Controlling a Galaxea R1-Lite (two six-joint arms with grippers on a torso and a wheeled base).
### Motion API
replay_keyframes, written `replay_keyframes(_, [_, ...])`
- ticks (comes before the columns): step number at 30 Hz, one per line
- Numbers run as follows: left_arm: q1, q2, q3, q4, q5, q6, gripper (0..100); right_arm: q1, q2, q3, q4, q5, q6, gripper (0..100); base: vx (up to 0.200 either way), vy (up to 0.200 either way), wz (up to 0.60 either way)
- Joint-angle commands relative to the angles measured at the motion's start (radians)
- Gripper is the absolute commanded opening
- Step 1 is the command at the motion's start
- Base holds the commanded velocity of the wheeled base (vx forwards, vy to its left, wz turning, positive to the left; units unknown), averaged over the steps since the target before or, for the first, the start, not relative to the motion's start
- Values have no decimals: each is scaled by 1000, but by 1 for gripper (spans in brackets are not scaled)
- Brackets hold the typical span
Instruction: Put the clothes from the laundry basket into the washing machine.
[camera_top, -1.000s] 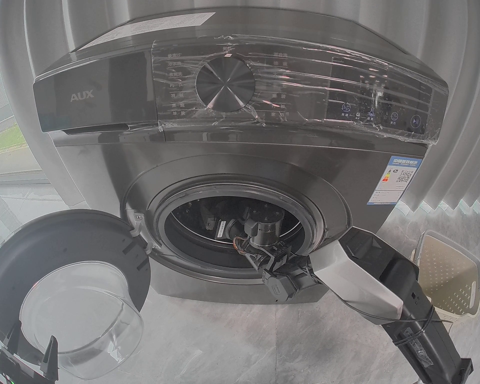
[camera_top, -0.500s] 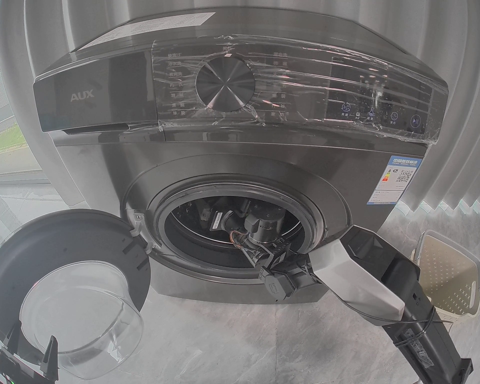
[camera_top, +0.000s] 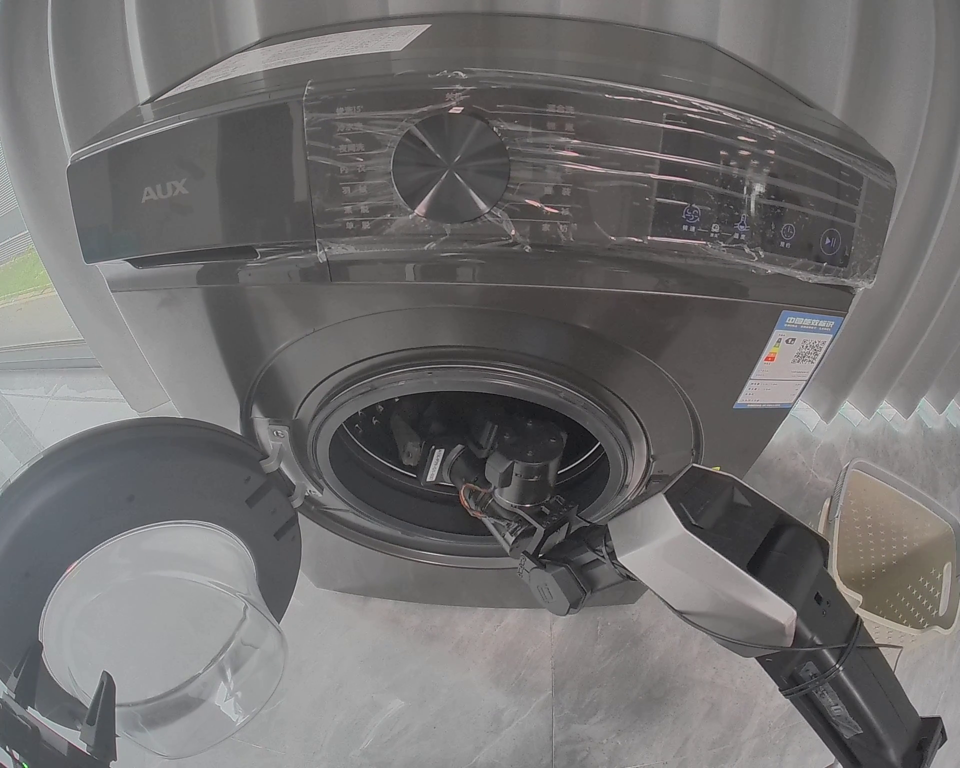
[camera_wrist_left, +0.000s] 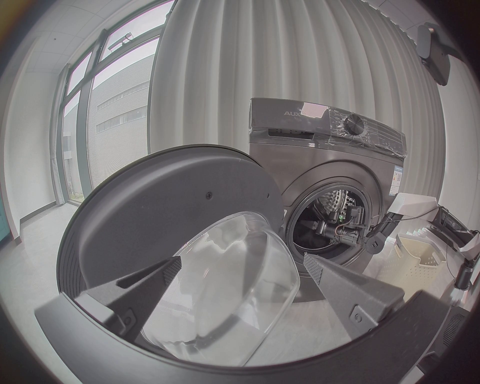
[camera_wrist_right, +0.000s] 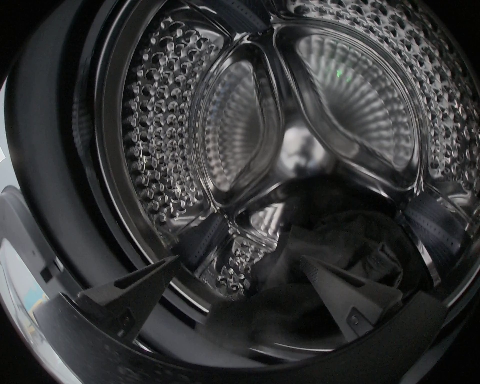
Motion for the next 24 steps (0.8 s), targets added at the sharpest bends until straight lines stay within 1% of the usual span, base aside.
replay_keyframes(1, [0, -12, 16, 1, 0, -1, 100, 3, 32, 20, -4, 1, 0, 100, 0, 0, 0])
replay_keyframes(3, [-1, -10, 16, -1, 0, -1, 100, 6, 29, 26, 0, -2, 0, 100, 0, 0, 0])
replay_keyframes(6, [0, -12, 16, -1, 0, -1, 100, 5, 17, 64, 8, -13, 0, 100, 0, 0, 0])
replay_keyframes(7, [0, -12, 16, -1, 0, -1, 100, 3, -17, 110, 8, -16, 1, 100, 0, 0, 0])
replay_keyframes(11, [0, -12, 16, -1, 0, -1, 100, -9, -86, 184, -1, -22, 3, 100, 0, 0, 0])
replay_keyframes(12, [0, -12, 16, -1, 0, -1, 100, -9, -86, 184, -1, -22, 3, 100, 0, 0, 0])
replay_keyframes(14, [-1, -12, 16, -1, 0, -1, 100, -7, -140, 267, 9, -21, 1, 100, 0, 0, 0])
replay_keyframes(15, [0, -10, 16, -1, 0, -1, 100, -6, -140, 282, 11, -19, 0, 100, 0, 0, 0])
replay_keyframes(17, [0, -10, 16, -1, 0, -1, 100, -6, -135, 284, 12, -19, -2, 100, 0, 0, 0])
replay_keyframes(20, [0, -10, 16, -1, 0, -1, 100, -7, -103, 272, 48, -11, -5, 100, 0, 0, 0])
replay_keyframes(21, [0, -12, 16, -1, 0, -1, 100, -7, -63, 245, 55, -10, -7, 100, 0, 0, 0])
replay_keyframes(24, [0, -12, 16, -1, 0, -1, 100, 2, -24, 219, 60, 4, -27, 100, 0, 0, 0])
